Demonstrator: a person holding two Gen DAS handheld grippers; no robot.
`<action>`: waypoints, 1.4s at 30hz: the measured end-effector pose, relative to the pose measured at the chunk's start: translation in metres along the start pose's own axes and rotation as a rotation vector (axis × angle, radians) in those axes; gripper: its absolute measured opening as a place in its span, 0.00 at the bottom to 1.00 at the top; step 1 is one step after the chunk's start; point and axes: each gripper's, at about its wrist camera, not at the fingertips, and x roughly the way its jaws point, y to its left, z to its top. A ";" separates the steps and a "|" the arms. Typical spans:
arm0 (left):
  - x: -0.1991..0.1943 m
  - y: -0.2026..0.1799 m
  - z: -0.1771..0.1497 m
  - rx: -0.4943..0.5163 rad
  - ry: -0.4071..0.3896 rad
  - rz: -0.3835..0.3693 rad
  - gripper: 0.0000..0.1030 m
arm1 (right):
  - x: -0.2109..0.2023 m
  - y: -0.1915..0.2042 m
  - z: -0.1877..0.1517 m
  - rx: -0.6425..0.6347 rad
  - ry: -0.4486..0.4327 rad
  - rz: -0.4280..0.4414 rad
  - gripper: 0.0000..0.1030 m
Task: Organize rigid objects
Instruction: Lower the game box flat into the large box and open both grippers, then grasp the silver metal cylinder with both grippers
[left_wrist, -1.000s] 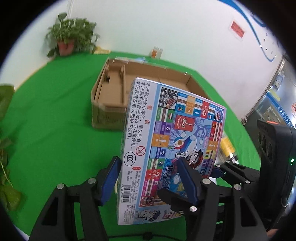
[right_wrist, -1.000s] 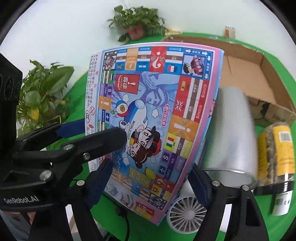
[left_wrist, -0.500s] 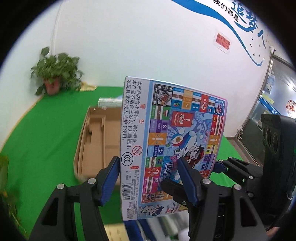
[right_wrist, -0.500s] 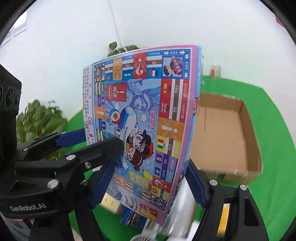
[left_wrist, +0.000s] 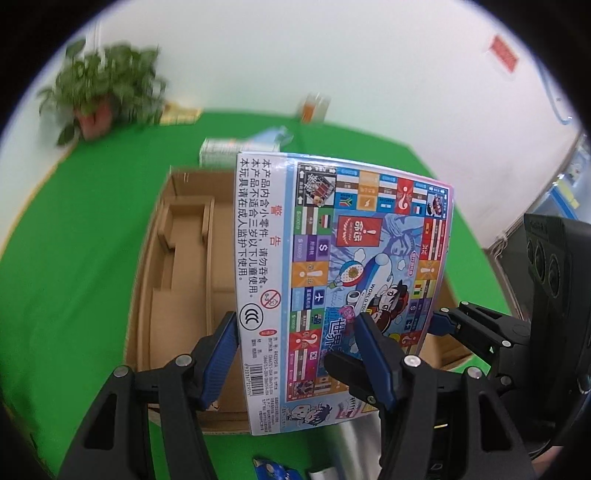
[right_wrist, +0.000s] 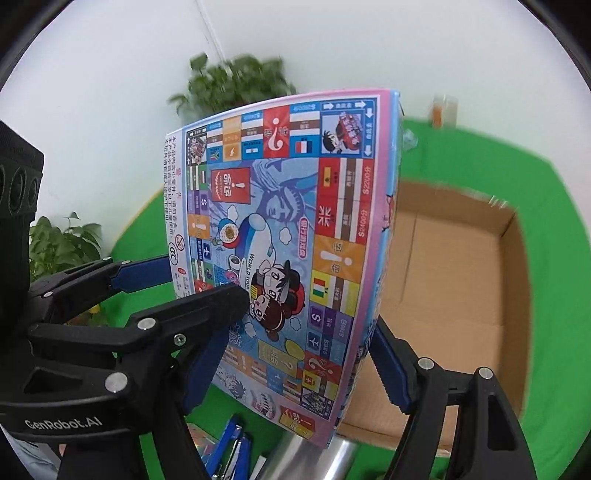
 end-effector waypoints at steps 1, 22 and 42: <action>0.013 0.006 -0.003 -0.010 0.032 0.006 0.61 | 0.016 -0.004 -0.001 0.014 0.034 0.013 0.71; -0.021 0.033 -0.044 -0.006 -0.075 0.025 0.29 | 0.106 -0.015 -0.013 0.075 0.216 0.173 0.29; -0.087 0.007 -0.126 0.096 -0.348 0.187 0.99 | 0.100 -0.055 -0.030 0.204 0.139 0.028 0.17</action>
